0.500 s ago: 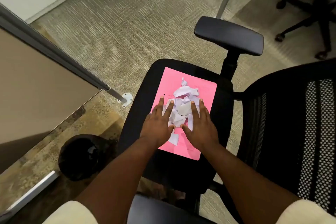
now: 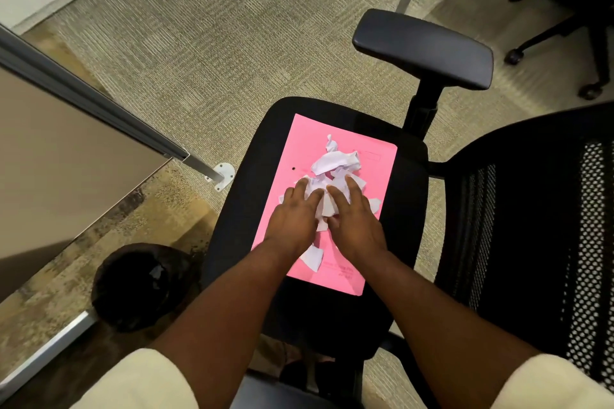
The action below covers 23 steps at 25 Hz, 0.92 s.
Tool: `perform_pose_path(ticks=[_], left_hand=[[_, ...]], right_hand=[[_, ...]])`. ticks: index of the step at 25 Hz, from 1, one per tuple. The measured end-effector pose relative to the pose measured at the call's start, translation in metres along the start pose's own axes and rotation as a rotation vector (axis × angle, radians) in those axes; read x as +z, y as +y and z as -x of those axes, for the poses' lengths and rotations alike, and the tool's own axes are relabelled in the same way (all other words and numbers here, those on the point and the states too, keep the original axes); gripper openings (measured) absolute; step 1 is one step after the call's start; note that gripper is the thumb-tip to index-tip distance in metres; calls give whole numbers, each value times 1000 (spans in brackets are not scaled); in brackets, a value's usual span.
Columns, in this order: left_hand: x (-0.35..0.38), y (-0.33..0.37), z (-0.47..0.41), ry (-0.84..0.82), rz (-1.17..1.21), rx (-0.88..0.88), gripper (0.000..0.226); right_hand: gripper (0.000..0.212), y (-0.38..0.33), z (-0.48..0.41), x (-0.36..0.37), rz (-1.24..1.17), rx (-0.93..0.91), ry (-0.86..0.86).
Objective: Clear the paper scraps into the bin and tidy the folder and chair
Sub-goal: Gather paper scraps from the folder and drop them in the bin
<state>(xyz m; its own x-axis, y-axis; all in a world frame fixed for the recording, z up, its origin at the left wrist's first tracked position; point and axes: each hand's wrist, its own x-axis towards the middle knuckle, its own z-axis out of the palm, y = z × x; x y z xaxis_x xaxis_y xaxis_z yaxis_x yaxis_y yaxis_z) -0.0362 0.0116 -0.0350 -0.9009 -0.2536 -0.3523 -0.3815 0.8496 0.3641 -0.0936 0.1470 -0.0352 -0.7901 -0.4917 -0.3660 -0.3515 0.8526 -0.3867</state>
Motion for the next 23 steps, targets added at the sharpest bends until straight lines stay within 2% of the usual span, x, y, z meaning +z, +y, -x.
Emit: perform_pose_path(ticks=[7,15,23], left_hand=[[1,7,-8,9,33,-27,46],[-16,19,-5,-1,73,-62,45],[-52,25,7,78,130,-26,28]], right_hand=[[35,-2,-1,-3,-159,-11,73],[42,8,10,-19,-321,-15,172],[49,6,15,-32,-485,79,236]])
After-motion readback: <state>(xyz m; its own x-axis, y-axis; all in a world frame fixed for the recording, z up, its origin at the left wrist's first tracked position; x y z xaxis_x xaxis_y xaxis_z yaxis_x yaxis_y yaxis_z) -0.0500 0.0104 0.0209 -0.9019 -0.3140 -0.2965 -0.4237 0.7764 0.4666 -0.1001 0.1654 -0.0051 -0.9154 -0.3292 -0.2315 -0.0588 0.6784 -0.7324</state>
